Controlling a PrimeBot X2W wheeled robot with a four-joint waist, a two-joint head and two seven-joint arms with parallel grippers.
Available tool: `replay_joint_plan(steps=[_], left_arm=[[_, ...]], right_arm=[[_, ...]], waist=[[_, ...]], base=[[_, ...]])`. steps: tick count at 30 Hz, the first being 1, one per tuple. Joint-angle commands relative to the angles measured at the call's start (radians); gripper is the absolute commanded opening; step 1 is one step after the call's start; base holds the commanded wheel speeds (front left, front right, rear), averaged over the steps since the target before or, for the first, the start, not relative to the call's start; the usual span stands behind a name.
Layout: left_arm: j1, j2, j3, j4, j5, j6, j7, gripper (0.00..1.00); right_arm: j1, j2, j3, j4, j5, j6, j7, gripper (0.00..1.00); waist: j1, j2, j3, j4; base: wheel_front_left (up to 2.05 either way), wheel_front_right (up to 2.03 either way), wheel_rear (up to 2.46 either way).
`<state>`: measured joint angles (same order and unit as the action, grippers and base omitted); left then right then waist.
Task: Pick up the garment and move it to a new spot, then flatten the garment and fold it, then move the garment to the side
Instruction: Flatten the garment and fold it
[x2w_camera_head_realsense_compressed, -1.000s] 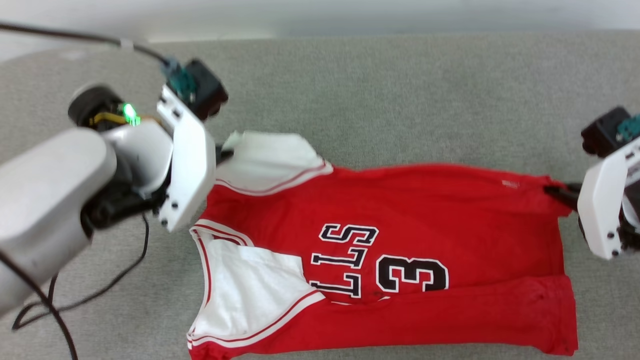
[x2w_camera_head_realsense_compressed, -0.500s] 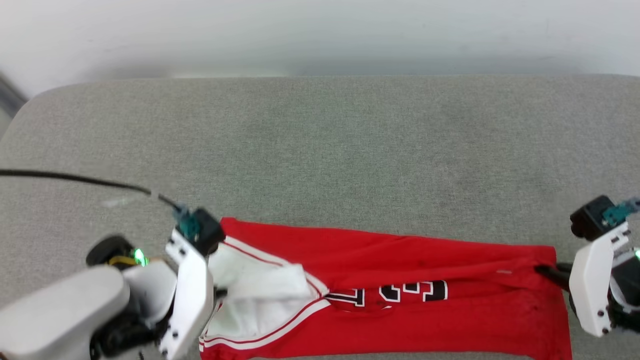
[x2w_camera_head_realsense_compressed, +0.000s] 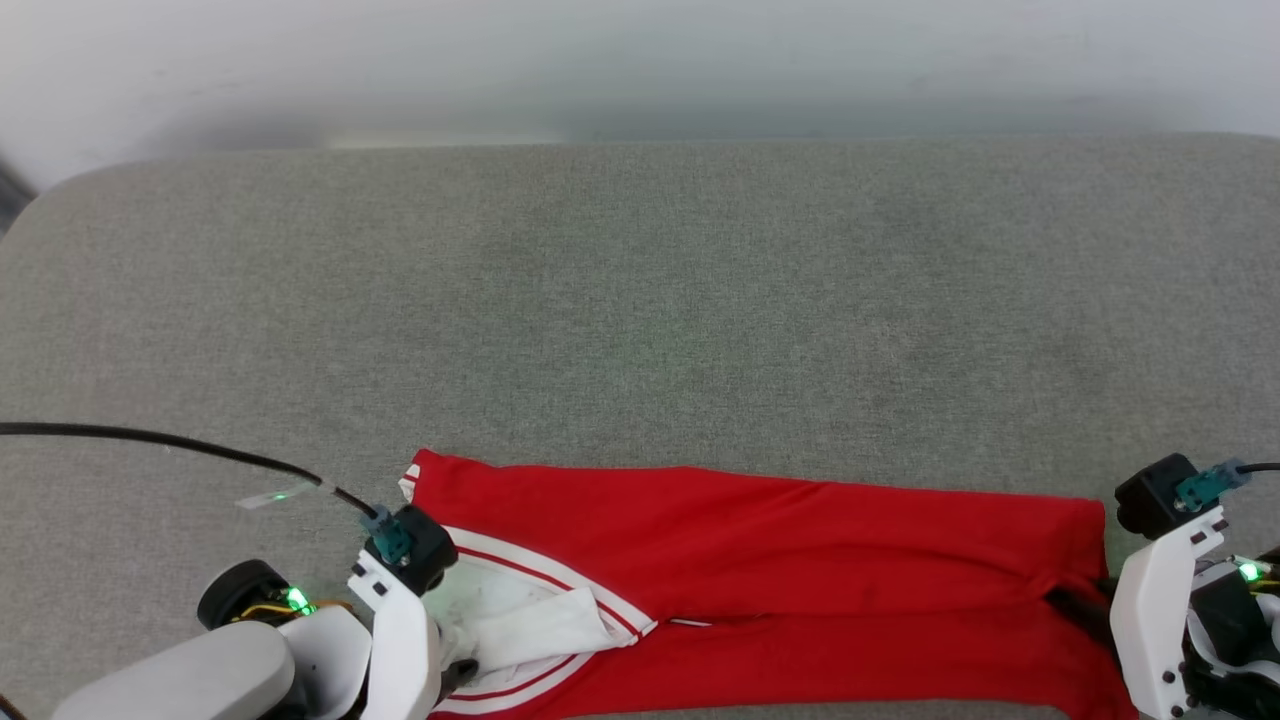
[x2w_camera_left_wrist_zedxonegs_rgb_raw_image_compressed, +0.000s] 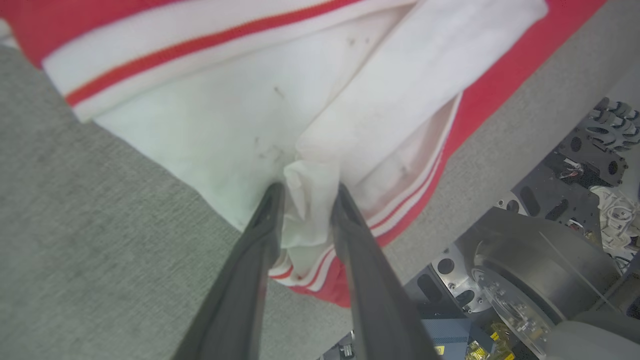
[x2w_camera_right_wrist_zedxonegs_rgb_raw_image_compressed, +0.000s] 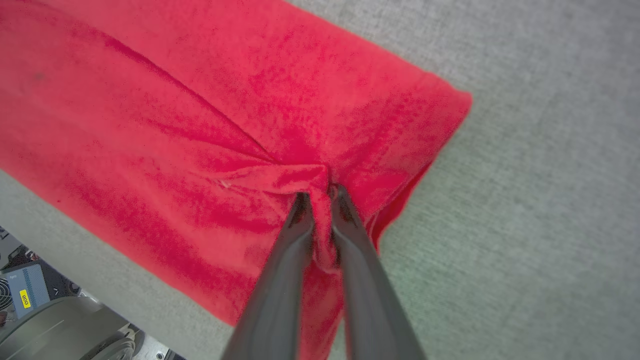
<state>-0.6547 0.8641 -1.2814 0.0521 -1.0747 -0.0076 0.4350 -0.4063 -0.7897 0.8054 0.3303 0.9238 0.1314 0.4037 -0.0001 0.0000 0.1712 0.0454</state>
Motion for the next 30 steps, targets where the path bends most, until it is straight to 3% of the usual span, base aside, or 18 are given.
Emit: replay_joint_plan(steps=[1, 8, 13, 20, 21, 25, 30], left_arm=[[0.005, 0.000, 0.011, -0.001, 0.014, 0.006, -0.026, 1.00], [0.024, 0.038, 0.084, -0.078, 0.068, 0.089, -0.217, 1.00], [0.057, 0.028, 0.153, -0.109, 0.105, 0.204, -0.392, 1.00], [0.130, -0.018, 0.232, -0.090, 0.174, 0.367, -0.650, 1.00], [0.130, -0.018, 0.232, -0.090, 0.174, 0.367, -0.650, 1.00], [0.176, -0.054, 0.293, -0.070, 0.210, 0.449, -0.695, 1.00], [0.263, -0.124, 0.434, -0.091, 0.306, 0.535, -0.701, 1.00]], right_arm=[[0.018, 0.009, -0.008, 0.000, 0.001, -0.001, -0.014, 1.00], [0.053, -0.037, -0.127, -0.082, -0.003, -0.001, -0.129, 1.00], [0.122, -0.052, -0.294, -0.108, -0.015, -0.001, -0.220, 1.00], [0.241, 0.038, -0.511, -0.039, -0.040, -0.001, -0.261, 1.00], [0.241, 0.038, -0.511, -0.039, -0.040, -0.001, -0.261, 1.00], [0.297, 0.112, -0.599, -0.021, -0.006, -0.001, -0.232, 1.00], [0.346, 0.201, -0.665, -0.014, 0.035, -0.001, -0.171, 1.00]], waist=[[0.0001, 0.0000, -0.007, -0.002], [0.0001, 0.0000, -0.045, 0.006], [0.0001, 0.0000, -0.054, 0.013], [0.0001, 0.0000, -0.041, 0.022], [0.0001, 0.0000, -0.041, 0.022], [0.0001, 0.0000, -0.030, 0.029], [0.0001, 0.0000, -0.017, 0.038]], base=[[0.00, 0.00, 0.00], [0.00, 0.00, 0.00], [0.00, 0.00, 0.00], [0.00, 0.00, 0.00], [0.00, 0.00, 0.00], [0.00, 0.00, 0.00], [0.00, 0.00, 0.00]])
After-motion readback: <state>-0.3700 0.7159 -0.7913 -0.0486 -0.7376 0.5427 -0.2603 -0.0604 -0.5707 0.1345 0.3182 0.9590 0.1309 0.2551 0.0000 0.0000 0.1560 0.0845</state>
